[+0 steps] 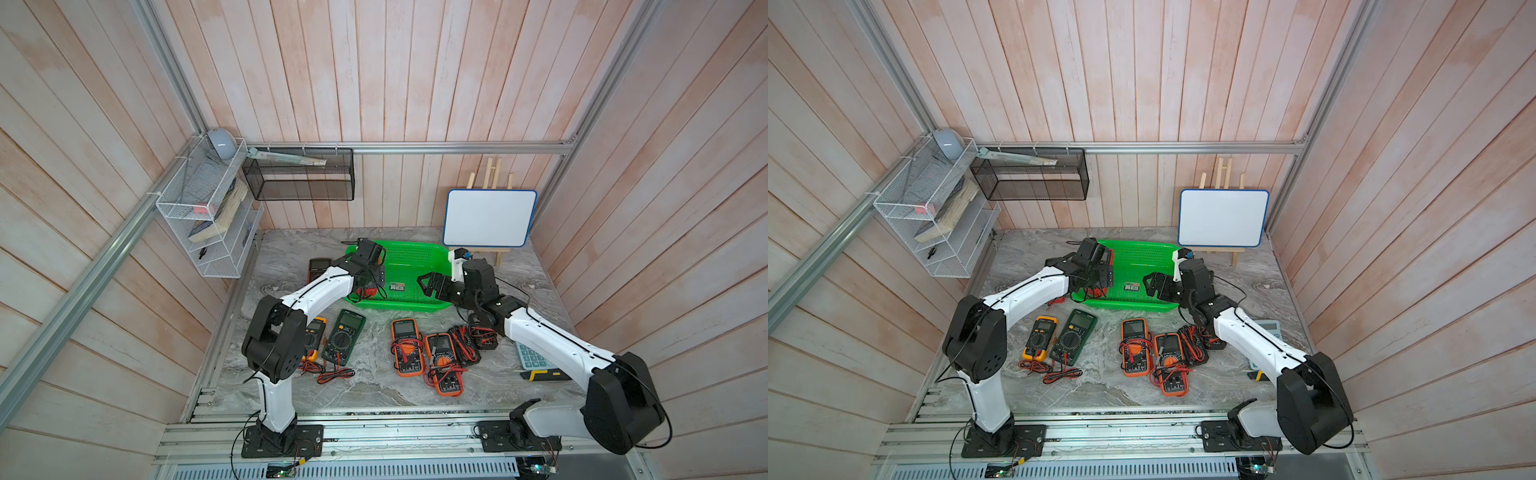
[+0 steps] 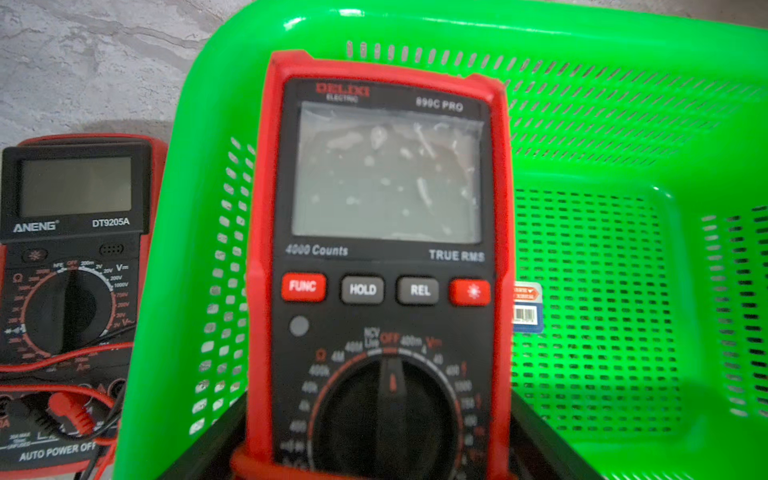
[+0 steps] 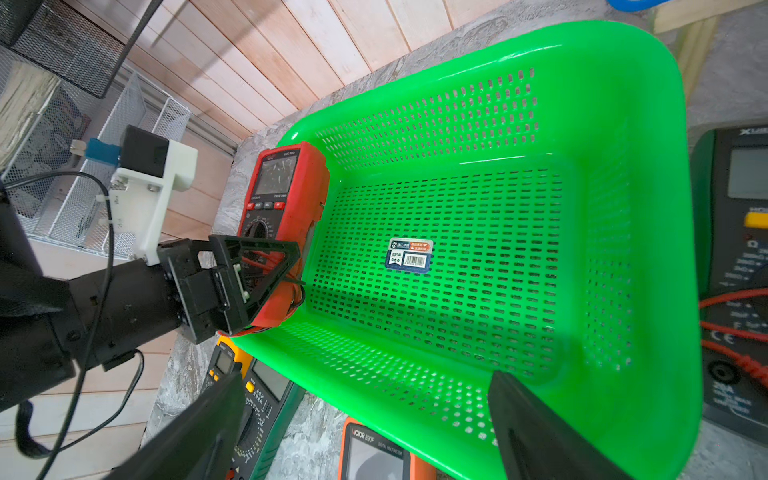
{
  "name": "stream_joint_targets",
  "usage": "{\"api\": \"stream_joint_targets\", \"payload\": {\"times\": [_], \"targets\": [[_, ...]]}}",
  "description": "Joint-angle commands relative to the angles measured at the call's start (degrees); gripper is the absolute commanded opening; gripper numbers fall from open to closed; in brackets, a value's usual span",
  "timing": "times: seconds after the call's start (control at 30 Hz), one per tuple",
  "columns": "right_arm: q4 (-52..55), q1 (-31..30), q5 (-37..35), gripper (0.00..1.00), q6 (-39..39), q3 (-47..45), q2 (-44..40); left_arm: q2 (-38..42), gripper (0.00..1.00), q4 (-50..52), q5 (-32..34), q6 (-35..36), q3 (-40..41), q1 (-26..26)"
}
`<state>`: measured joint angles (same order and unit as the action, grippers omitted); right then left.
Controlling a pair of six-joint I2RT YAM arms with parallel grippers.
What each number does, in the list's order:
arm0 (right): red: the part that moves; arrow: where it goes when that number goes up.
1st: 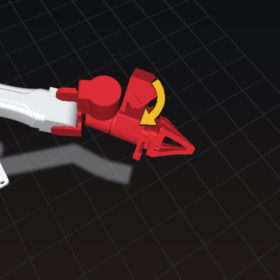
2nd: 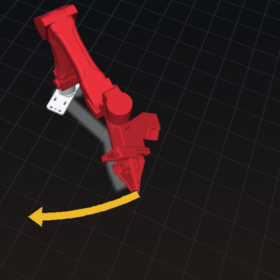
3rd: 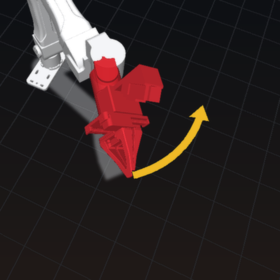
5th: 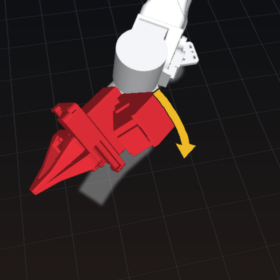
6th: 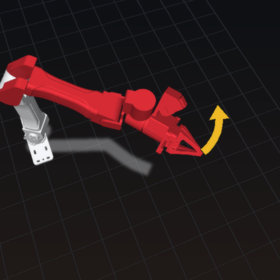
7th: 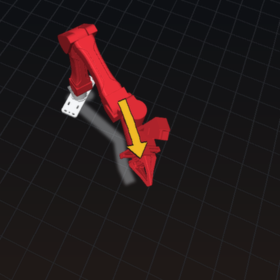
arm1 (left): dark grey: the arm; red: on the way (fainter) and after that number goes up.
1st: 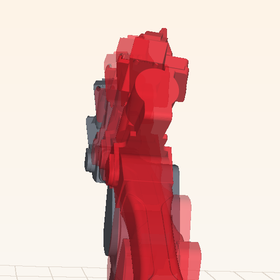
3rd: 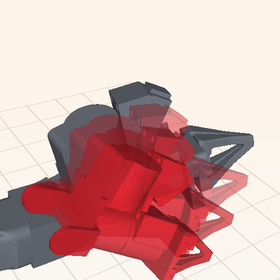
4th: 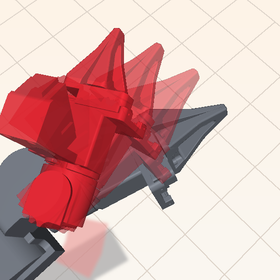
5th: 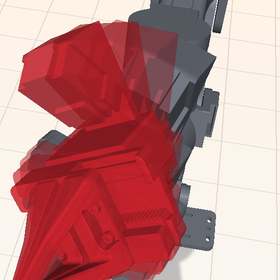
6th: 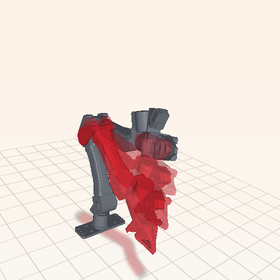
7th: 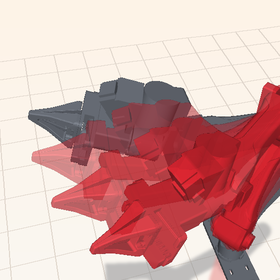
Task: Put the multimeter into the basket
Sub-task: Place the multimeter in the basket.
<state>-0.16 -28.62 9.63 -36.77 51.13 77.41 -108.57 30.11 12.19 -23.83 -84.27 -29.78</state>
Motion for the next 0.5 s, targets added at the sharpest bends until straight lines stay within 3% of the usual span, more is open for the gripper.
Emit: {"api": "stream_joint_targets", "payload": {"times": [0.0,0.1,0.17,0.37,0.47], "targets": [[0.3,0.2,-1.1,0.97,1.2,-0.4,0.5,-1.4,0.00,-4.2,2.1,-0.6,-1.4,0.6],[0.3,0.5,-1.2,0.98,1.3,-1.0,0.2,-3.7,0.00,-3.1,2.1,-0.6,-2.6,0.9],[0.4,0.7,-1.3,0.97,1.2,-1.4,0.0,-5.0,0.08,-2.5,2.1,-0.9,-3.1,1.0],[0.6,0.9,-1.2,0.97,1.0,-2.1,-0.6,-8.5,0.55,-2.2,2.1,-1.4,-4.1,1.5],[1.0,1.0,-1.2,0.97,1.1,-2.2,-0.8,-10.1,0.69,-1.6,2.0,-1.5,-4.9,1.7]]}}
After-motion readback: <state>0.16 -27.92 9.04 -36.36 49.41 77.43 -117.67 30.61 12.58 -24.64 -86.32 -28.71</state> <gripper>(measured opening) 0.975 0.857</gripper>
